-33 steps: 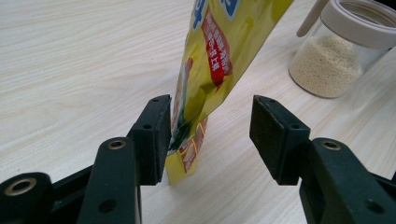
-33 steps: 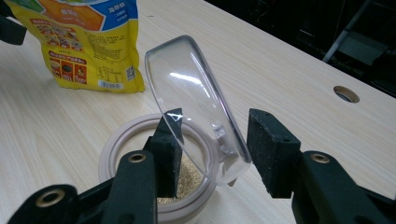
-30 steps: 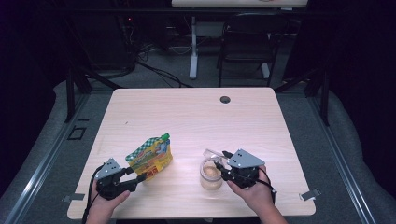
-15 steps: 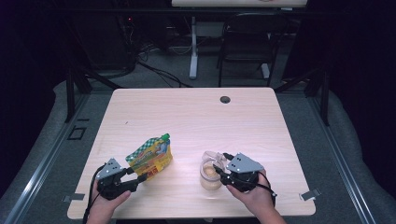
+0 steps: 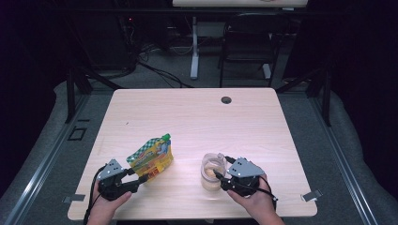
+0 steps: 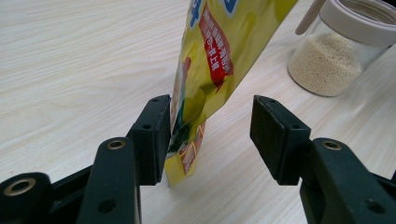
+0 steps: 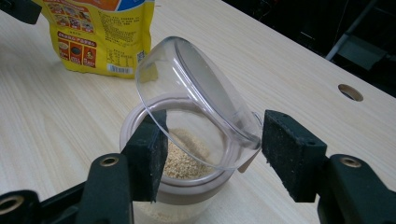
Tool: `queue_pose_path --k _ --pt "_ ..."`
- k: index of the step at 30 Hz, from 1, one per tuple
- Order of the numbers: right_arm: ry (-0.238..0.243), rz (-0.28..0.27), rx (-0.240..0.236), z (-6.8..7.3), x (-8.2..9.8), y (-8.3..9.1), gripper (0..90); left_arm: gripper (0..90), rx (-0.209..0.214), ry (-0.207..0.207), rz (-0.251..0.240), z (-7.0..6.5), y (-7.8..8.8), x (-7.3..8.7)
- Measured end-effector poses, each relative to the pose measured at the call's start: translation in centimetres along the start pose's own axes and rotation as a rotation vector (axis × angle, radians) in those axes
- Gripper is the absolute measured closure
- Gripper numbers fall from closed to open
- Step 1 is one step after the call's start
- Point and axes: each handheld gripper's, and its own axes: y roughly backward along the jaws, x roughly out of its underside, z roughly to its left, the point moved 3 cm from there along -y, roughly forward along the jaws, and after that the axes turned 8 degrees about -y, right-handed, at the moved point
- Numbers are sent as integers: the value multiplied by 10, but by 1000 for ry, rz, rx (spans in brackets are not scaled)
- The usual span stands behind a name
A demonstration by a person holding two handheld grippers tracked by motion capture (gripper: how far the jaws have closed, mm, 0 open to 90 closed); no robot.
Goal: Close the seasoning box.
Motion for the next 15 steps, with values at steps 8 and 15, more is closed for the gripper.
queue_pose_path --k 8,15 --pt "2 -1 0 3 4 5 412 484 -6 0 2 0 1 0" --pt "2 16 -13 4 10 6 409 502 -6 0 -3 -1 1 -1"
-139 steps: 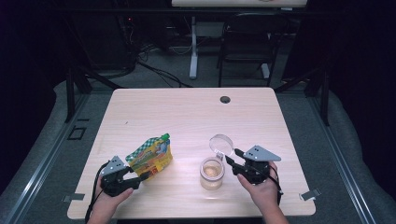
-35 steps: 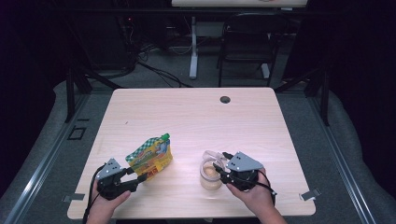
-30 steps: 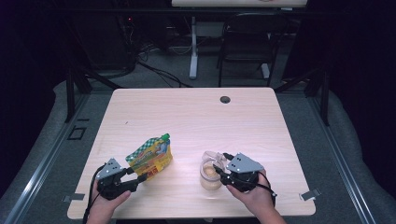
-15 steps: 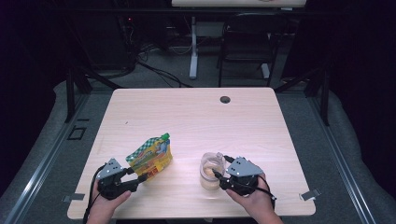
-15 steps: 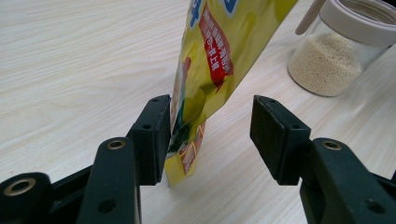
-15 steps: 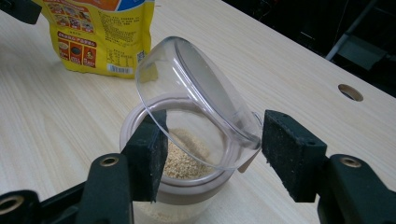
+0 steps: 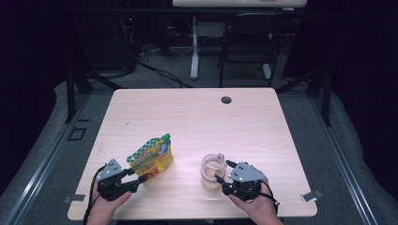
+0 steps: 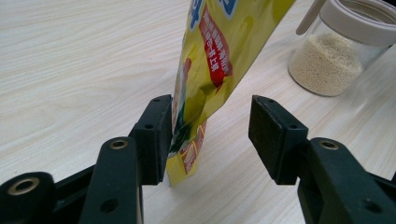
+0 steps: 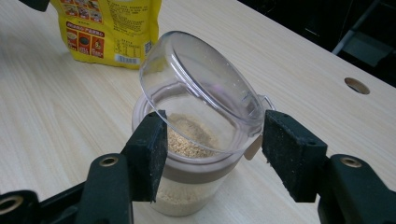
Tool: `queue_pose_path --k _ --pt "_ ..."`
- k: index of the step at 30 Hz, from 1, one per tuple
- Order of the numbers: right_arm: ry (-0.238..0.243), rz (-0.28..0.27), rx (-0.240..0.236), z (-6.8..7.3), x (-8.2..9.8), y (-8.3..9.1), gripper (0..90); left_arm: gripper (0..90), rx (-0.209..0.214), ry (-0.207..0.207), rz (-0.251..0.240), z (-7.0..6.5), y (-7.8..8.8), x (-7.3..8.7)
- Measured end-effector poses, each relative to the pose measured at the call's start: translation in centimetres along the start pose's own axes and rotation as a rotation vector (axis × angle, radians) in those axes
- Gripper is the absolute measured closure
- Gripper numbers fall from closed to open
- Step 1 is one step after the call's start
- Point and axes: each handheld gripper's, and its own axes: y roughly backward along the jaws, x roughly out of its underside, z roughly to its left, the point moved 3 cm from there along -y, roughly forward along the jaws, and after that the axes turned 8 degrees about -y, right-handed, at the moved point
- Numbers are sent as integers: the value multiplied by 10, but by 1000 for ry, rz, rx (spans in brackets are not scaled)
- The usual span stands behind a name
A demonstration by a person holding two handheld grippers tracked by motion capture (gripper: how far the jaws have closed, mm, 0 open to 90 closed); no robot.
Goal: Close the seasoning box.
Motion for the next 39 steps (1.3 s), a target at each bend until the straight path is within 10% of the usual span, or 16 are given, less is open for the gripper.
queue_pose_path --k 17,39 --pt "15 38 -49 2 8 5 407 490 5 -3 6 0 -2 1" --pt "-98 -20 -37 -19 7 18 420 484 10 10 -3 -1 -2 2"
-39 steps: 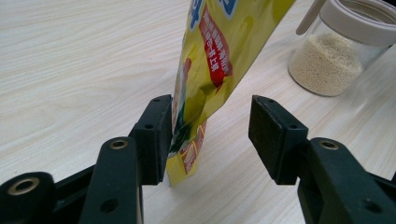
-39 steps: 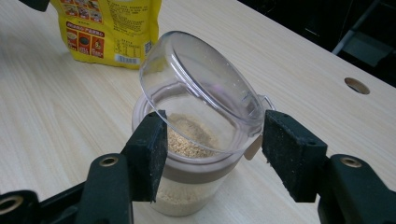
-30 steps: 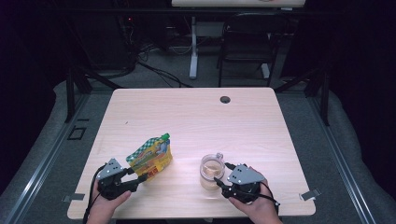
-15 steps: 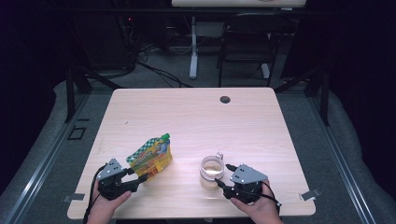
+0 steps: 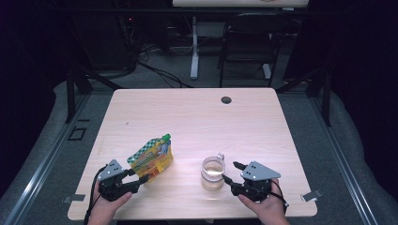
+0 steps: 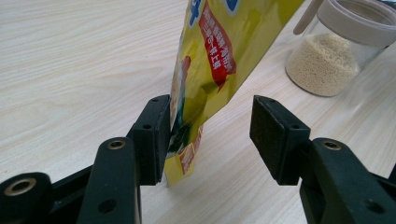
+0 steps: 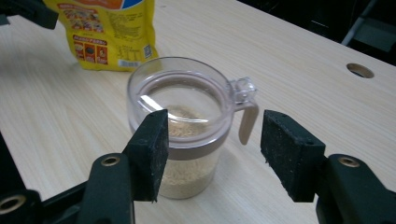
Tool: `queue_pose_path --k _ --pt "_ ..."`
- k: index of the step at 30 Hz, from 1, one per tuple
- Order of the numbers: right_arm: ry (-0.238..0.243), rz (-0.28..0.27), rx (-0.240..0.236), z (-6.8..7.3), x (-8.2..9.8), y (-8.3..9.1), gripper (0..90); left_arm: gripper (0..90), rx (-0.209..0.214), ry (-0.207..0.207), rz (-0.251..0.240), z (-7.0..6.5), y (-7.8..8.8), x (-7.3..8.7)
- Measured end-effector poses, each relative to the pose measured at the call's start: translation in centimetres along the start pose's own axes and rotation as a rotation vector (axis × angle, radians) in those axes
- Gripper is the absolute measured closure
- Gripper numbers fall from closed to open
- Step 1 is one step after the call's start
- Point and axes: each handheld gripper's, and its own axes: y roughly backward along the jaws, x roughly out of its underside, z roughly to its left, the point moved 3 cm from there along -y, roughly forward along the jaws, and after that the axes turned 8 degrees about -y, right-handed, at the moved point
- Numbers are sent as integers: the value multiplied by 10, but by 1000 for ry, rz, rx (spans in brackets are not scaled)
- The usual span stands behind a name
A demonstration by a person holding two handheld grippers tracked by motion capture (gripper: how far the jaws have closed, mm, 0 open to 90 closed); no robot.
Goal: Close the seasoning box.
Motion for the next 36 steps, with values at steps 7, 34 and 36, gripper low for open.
queue_pose_path --k 7,34,36 --pt "-71 -33 22 -19 2 8 423 446 -7 19 1 0 -1 2" --pt "-252 -19 117 -65 27 5 426 396 -41 19 71 15 28 31" --pt "-253 -12 115 -65 28 4 426 397 -46 20 81 16 31 34"
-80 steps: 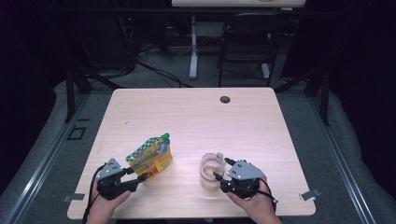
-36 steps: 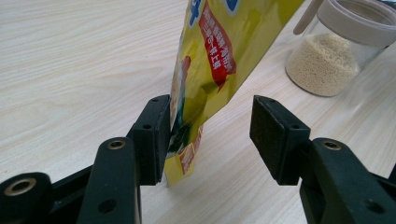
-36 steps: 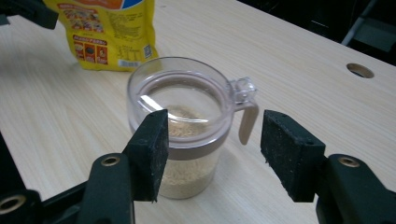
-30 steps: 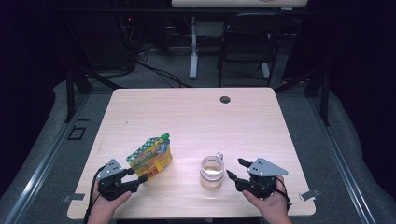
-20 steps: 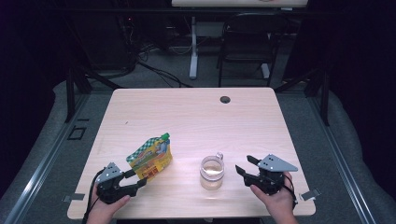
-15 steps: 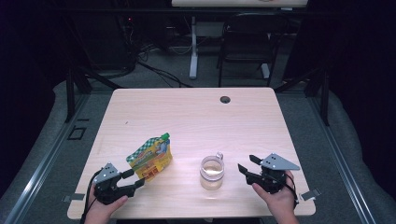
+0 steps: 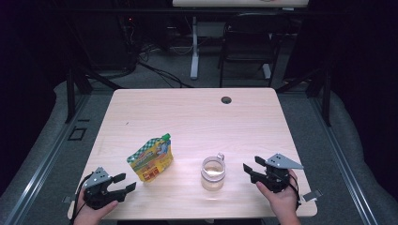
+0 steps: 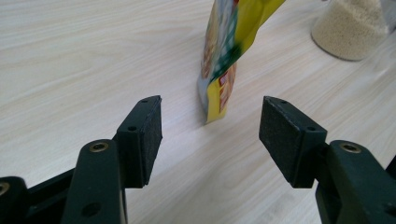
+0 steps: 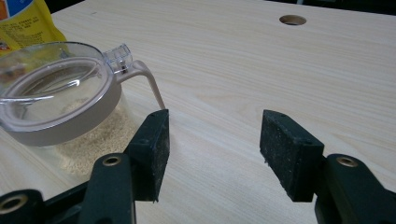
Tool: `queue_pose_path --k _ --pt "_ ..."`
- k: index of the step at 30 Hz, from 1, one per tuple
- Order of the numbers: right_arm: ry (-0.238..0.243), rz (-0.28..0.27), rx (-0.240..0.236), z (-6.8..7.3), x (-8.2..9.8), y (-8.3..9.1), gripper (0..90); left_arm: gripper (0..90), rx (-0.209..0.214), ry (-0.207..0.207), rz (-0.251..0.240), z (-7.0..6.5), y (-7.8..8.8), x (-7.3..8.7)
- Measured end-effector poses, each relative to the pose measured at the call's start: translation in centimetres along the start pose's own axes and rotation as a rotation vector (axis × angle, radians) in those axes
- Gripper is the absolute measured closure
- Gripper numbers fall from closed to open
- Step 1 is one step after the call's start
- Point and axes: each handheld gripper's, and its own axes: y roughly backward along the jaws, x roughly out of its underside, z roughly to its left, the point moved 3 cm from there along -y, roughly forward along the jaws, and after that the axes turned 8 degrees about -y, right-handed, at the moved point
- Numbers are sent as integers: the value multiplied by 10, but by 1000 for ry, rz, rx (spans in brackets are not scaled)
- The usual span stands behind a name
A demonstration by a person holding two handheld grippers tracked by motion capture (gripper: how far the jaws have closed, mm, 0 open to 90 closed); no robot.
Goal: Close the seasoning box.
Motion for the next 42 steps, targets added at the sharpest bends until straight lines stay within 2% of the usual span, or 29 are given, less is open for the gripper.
queue_pose_path --k 6,11,15,18,23,30,32,42 --pt "6 15 9 -1 2 -2 428 414 -17 35 -23 11 10 4" --pt "-21 25 9 -4 7 -6 430 416 -40 65 -34 18 12 6" --pt "-16 31 17 -5 9 -10 429 416 -66 68 -11 21 9 7" --pt "-2 38 22 -3 10 -12 429 418 -72 76 -4 23 7 8" --pt "-19 45 12 -4 12 -16 427 419 -82 80 7 25 4 10" --pt "7 58 13 -2 13 -18 426 419 -104 77 28 27 0 10" --pt "0 61 10 -2 14 -20 426 419 -106 84 33 28 -2 10" --pt "-22 56 10 -7 14 -19 425 416 -124 107 11 32 0 10"
